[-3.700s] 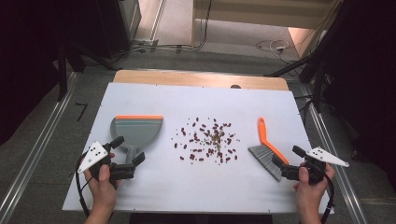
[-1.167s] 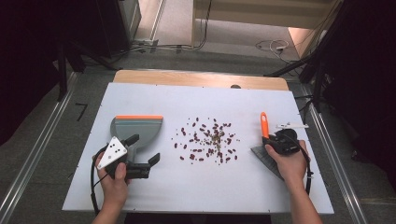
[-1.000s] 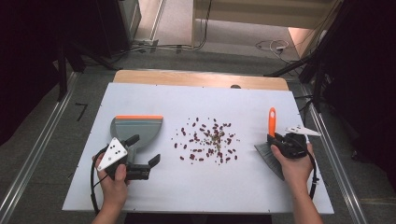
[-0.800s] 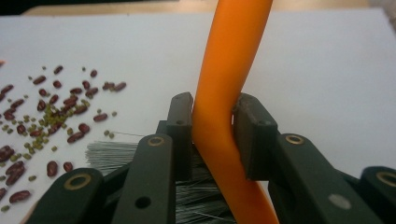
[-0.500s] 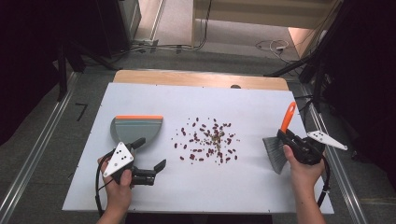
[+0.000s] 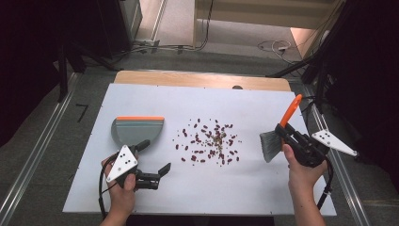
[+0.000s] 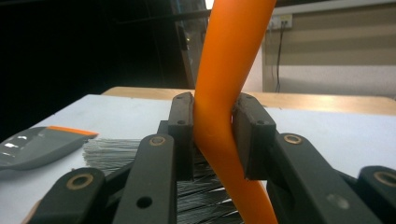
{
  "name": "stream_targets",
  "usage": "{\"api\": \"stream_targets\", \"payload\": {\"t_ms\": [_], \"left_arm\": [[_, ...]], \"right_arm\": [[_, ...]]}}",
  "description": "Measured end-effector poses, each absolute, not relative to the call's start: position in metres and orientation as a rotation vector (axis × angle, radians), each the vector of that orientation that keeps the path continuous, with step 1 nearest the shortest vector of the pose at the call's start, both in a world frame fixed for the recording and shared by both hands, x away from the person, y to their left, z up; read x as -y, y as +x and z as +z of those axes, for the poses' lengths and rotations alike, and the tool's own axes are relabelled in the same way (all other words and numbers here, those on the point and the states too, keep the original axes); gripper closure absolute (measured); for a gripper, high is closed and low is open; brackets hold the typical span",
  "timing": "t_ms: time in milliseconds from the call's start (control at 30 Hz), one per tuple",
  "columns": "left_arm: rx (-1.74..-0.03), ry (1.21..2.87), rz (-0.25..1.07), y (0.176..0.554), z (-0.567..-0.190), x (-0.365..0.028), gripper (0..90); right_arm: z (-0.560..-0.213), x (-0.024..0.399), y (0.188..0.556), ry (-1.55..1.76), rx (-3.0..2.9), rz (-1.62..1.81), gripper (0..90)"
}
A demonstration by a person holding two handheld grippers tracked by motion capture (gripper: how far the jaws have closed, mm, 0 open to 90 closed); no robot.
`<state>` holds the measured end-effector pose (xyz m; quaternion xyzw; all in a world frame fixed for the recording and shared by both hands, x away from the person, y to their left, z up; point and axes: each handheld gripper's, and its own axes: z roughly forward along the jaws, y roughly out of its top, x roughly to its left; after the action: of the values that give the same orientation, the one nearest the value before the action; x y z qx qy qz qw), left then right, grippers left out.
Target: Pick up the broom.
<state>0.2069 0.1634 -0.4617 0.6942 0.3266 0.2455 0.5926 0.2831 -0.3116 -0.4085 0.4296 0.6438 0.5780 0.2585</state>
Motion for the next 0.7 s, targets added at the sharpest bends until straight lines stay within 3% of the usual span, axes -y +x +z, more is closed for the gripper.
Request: {"api": "stream_targets", "payload": {"t_ms": [567,700], "left_arm": [[-0.699,1.601,0.425,0.202,-0.451,-0.133,0.6],[-0.684,1.617,0.396,0.200,-0.448,-0.117,5.4]], "right_arm": [[-0.390,0.230,0.255,0.976,-1.832,1.706,68.7],[-0.391,0.214,0.249,0.958,-1.841,1.722,68.7]]}}
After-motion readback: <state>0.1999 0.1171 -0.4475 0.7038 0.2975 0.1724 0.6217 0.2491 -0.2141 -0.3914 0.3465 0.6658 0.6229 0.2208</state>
